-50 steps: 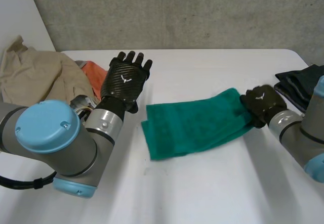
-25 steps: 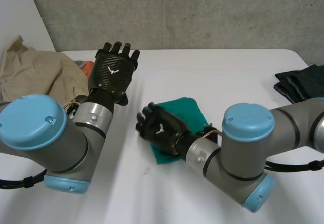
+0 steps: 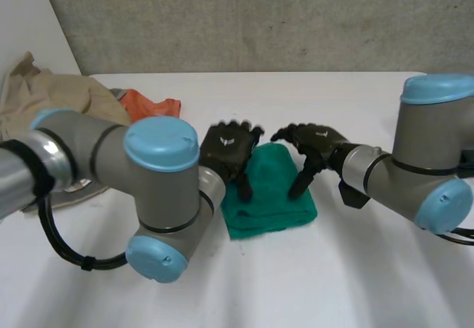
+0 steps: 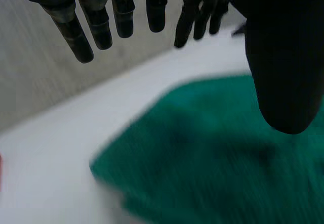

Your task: Fold the laundry.

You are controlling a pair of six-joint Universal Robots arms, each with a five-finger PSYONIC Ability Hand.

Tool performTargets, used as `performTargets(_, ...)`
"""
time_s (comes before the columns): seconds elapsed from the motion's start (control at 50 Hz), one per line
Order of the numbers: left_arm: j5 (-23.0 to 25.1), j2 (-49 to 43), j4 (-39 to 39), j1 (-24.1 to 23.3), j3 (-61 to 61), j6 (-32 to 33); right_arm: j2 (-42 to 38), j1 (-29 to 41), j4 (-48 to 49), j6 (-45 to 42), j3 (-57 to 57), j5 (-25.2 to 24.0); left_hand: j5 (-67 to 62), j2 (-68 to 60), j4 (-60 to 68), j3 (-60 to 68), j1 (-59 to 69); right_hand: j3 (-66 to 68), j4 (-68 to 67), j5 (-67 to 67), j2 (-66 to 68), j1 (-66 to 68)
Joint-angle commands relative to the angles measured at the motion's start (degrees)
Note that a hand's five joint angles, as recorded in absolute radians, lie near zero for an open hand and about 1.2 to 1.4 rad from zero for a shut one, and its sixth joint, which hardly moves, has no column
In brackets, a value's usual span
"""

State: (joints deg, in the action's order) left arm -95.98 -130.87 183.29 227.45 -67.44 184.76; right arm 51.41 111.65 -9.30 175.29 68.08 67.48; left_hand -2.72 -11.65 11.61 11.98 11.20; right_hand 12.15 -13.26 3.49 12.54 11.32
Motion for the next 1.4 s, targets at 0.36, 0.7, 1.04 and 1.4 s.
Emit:
performTargets(0.36, -0.7, 9.2, -3.6, 1.4, -1.2, 0.5, 6.7, 0.9, 1.2, -13.8, 0.4, 6.1, 2.7, 1.6, -1.6, -2.0, -1.2, -2.1, 3.3, -3.5, -2.5, -1.3)
performTargets(0.7, 36.6, 28.6, -10.8, 12.3, -4.9, 0.4, 18.3, 5.4, 26.2, -21.7, 30.3, 7.6, 0.7, -0.4, 0.5, 0.1, 0.9, -2.1, 3.3, -3.5, -2.5, -1.3)
performTargets(1.04, 39.2, 28.0, -12.3, 12.6, -5.5, 0.4, 5.2, 8.4, 38.0, -26.9, 31.4, 7.6, 1.2, 0.1, -0.1, -0.4, 0.4, -2.1, 3.3, -3.5, -2.5, -1.3)
performTargets(1.4, 39.3, 27.5, -12.2, 12.5, -5.6, 0.4, 0.2, 8.9, 38.6, -28.3, 24.5, 7.8, 1.0, -0.1, 0.1, -0.3, 0.5, -2.1, 3.3, -3.5, -2.5, -1.3)
